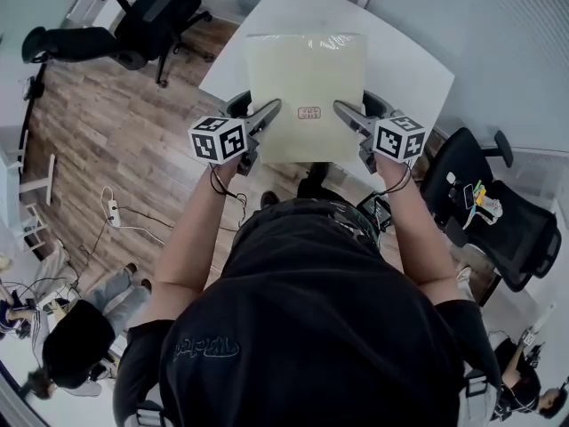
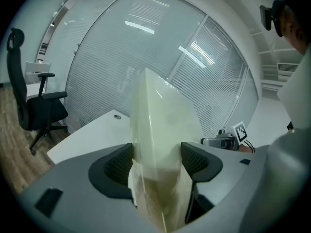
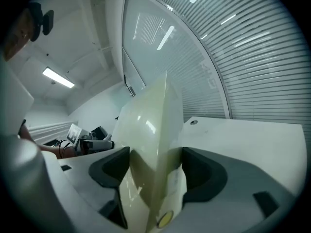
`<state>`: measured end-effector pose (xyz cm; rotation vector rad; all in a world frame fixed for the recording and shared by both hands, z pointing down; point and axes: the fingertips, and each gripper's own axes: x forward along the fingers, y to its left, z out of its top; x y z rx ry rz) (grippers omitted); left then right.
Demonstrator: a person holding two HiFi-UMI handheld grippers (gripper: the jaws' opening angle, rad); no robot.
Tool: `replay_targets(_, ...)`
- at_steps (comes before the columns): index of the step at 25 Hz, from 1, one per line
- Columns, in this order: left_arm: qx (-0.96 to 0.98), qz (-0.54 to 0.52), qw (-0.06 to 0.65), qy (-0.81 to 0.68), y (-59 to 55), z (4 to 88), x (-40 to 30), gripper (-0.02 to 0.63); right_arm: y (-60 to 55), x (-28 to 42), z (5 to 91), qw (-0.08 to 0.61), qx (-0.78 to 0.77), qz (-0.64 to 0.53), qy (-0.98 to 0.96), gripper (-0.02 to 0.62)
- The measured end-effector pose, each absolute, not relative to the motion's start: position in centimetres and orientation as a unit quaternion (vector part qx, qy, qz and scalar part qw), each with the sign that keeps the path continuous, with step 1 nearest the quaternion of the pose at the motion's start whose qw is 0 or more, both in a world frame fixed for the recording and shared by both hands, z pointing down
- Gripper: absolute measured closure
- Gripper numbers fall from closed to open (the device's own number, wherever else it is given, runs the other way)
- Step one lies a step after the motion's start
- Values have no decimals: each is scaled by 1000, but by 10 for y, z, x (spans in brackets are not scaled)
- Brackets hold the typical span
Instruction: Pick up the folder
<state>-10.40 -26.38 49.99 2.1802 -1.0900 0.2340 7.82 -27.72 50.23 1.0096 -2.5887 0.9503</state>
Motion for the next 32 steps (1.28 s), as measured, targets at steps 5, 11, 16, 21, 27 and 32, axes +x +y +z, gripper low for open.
replay_targets(5, 840, 85, 340, -413, -222, 495, -139, 279, -235, 43, 494, 102, 353, 308, -878, 262)
replay_targets(11, 852, 83, 331, -396, -183, 487, -177, 279, -188, 5, 484, 96, 374, 299, -873, 262)
replay_targets(16, 867, 86, 319, -372, -161, 481, -179, 279, -155, 4, 479, 89, 400, 296, -863, 262)
replay_targets(21, 879, 93, 314, -347, -144, 473, -174, 279, -128, 8, 471, 87, 420, 295, -854, 262)
replay_targets(27, 883, 86, 314, -338, -141, 462, -172, 279, -121, 9, 458, 85, 435, 291, -848, 262)
replay_targets(32, 884, 82, 308, -341, -132, 454, -168, 279, -113, 14, 447, 85, 437, 277, -852, 262)
